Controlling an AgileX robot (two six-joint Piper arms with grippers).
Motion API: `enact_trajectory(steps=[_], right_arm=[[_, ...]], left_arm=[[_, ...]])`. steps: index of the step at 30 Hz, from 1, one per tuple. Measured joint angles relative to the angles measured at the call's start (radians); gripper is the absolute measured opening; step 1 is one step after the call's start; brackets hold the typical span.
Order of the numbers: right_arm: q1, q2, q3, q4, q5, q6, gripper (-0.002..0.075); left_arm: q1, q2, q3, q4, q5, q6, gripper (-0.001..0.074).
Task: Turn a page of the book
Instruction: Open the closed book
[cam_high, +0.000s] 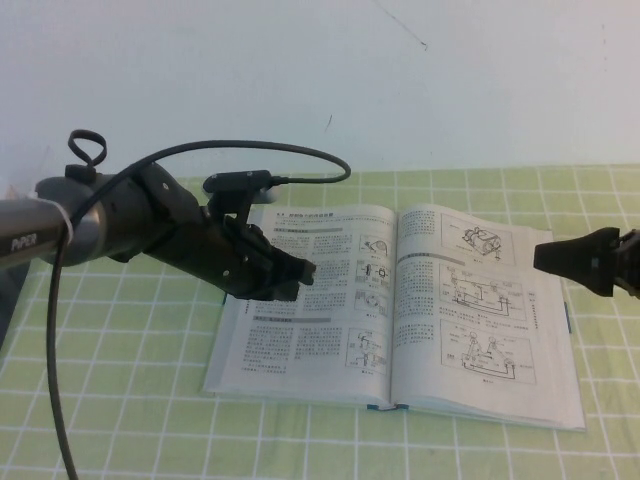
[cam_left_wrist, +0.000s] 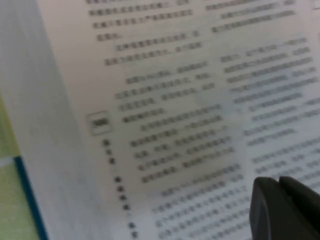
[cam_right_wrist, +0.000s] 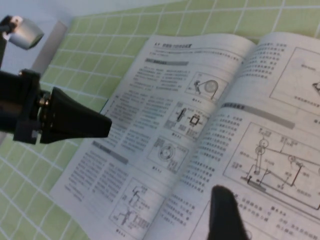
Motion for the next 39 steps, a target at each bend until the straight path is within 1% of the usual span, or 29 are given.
enact_trajectory(steps=[6, 9, 16, 27, 34, 39], right_arm=[[0.0, 0.107, -0.041, 0.024, -0.052, -0.015, 0.0395], [0.0, 0.165, -0.059, 0.003, -0.09, 0.031, 0.0395], [0.0, 0.286, -0.092, -0.066, -0.094, 0.1, 0.0395], [0.0, 0.387, -0.121, -0.059, -0.004, 0.11, 0.0395], [0.0, 0.426, -0.127, -0.004, 0.087, 0.067, 0.0395], [0.0, 0.437, -0.127, 0.022, 0.116, 0.058, 0.0395]], left_arm=[[0.0, 0.034, -0.001, 0.032, -0.02, 0.0, -0.0004], [0.0, 0.043, -0.006, 0.034, -0.02, -0.002, -0.0004], [0.0, 0.044, -0.008, 0.034, -0.02, -0.026, -0.0004], [0.0, 0.044, -0.008, 0.028, -0.02, -0.03, -0.0004], [0.0, 0.044, -0.008, 0.028, -0.02, -0.034, -0.0004], [0.0, 0.044, -0.008, 0.028, -0.02, -0.034, -0.0004]])
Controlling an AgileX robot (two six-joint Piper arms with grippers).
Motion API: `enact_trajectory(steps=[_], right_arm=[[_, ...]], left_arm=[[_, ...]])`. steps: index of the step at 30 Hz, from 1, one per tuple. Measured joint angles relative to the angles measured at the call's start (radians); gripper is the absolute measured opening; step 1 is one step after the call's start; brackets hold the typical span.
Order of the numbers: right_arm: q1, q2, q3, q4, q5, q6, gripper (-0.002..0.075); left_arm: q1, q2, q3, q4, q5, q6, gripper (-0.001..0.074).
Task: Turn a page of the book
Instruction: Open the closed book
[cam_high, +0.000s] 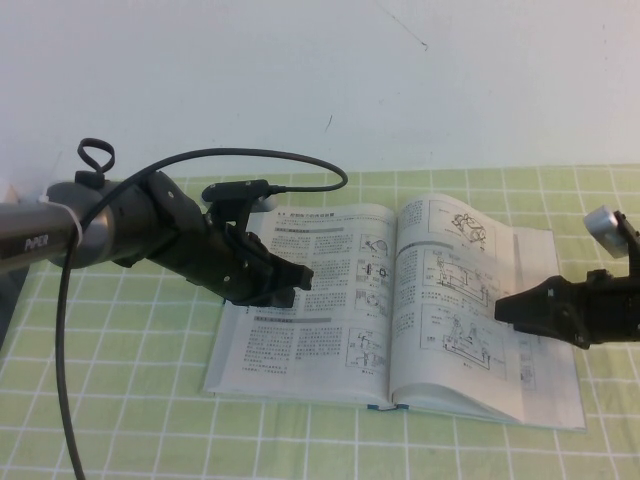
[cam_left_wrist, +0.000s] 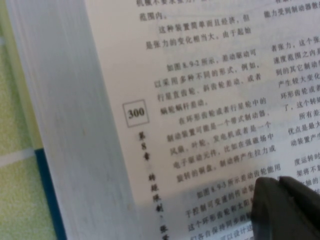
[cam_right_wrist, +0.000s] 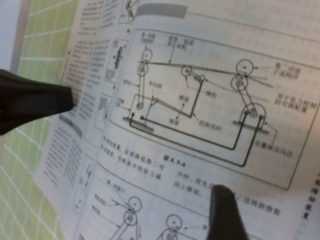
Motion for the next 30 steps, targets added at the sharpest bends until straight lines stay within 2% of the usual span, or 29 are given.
enact_trajectory(steps=[9, 14, 17, 24, 30], right_arm=[[0.0, 0.0, 0.0, 0.088, 0.137, -0.019, 0.0395], [-0.007, 0.0, -0.002, 0.08, 0.135, -0.024, 0.0395], [-0.025, -0.002, -0.043, -0.048, 0.09, 0.035, 0.0395], [-0.032, -0.018, -0.178, -0.457, 0.03, 0.311, 0.0395], [-0.032, -0.019, -0.217, -0.585, -0.002, 0.442, 0.0395]], left_arm=[[0.0, 0.0, 0.0, -0.002, 0.0, 0.0, -0.0004], [0.0, 0.0, 0.0, -0.002, 0.0, 0.0, -0.0004], [0.0, 0.002, 0.0, -0.004, 0.0, 0.0, -0.0004], [0.0, 0.002, 0.0, -0.004, 0.0, 0.0, -0.0004], [0.0, 0.002, 0.0, -0.004, 0.0, 0.0, -0.0004]])
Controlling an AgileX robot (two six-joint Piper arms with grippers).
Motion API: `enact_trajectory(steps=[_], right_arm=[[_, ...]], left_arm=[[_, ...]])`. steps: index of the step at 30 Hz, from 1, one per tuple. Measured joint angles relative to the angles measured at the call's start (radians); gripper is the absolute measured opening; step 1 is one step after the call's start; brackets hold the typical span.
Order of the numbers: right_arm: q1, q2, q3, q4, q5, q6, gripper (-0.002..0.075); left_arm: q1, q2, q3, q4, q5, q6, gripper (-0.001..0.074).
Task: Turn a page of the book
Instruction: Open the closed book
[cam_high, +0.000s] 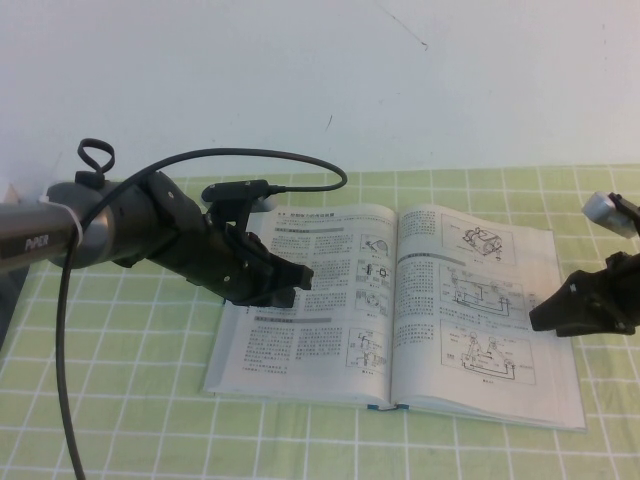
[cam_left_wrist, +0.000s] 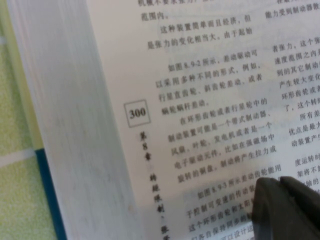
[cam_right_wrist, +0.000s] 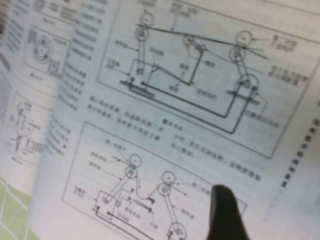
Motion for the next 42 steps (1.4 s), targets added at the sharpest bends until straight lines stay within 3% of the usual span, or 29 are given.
enact_trajectory(steps=[18, 24, 32, 42], right_arm=[[0.096, 0.021, -0.007, 0.082, -0.006, -0.026, 0.0395], [0.099, 0.059, -0.007, 0.196, 0.008, -0.043, 0.0395], [0.099, 0.128, -0.007, 0.401, 0.127, -0.176, 0.0395], [0.101, 0.13, -0.007, 0.522, 0.287, -0.258, 0.0395]], left_arm=[[0.002, 0.018, -0.003, -0.037, 0.002, -0.012, -0.0004], [0.002, 0.018, -0.003, -0.038, 0.002, -0.012, -0.0004], [0.002, 0.02, -0.004, -0.044, 0.006, -0.017, -0.0004], [0.002, 0.022, -0.004, -0.057, 0.006, -0.017, -0.0004]])
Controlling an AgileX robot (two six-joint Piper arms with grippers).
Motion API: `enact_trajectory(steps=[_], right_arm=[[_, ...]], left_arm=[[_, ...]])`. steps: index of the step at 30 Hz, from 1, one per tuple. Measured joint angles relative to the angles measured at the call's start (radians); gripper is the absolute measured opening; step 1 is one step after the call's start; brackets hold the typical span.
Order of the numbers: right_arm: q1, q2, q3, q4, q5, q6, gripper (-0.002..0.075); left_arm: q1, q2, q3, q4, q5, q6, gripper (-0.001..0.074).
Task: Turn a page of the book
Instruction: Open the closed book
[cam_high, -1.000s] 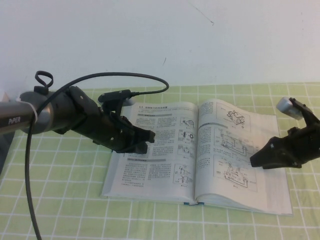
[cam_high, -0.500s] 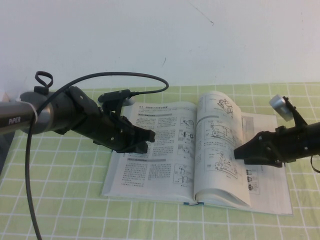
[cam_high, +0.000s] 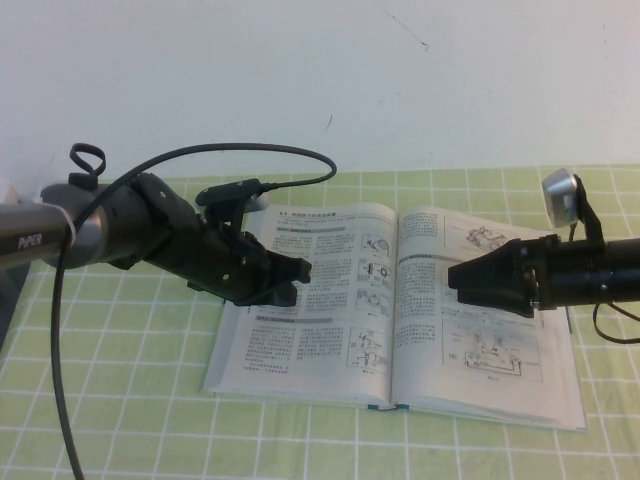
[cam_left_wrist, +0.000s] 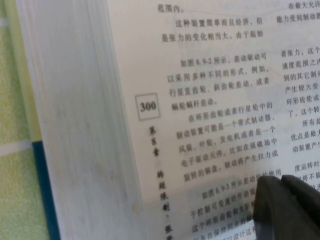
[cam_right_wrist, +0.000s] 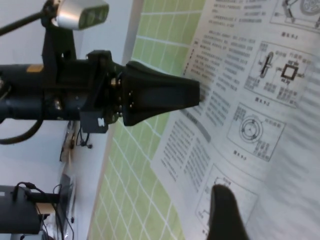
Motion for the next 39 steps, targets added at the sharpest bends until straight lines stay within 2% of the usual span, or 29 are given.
enact_trajectory(steps=[9, 12, 17, 20, 28, 39], right_arm=[[-0.027, 0.001, -0.013, -0.063, -0.026, 0.024, 0.0395], [-0.07, -0.002, -0.067, -0.193, -0.026, 0.121, 0.0395], [-0.107, -0.036, -0.168, -0.559, -0.032, 0.342, 0.0395], [-0.107, -0.039, -0.181, -0.658, -0.06, 0.409, 0.0395], [-0.075, -0.021, -0.189, -0.677, -0.114, 0.436, 0.0395], [0.005, 0.02, -0.196, -0.542, -0.13, 0.408, 0.0393]], left_arm=[[0.0, 0.0, -0.001, -0.004, 0.0, 0.0, -0.0004], [0.0, 0.0, -0.001, -0.004, 0.0, 0.002, -0.0004], [0.0, 0.0, -0.001, -0.004, 0.0, 0.002, -0.0004], [0.0, 0.0, -0.001, -0.004, 0.0, 0.002, -0.0004], [0.0, 0.0, -0.001, -0.004, 0.0, 0.007, -0.0004], [0.0, 0.0, -0.001, -0.004, 0.0, 0.007, -0.0004]])
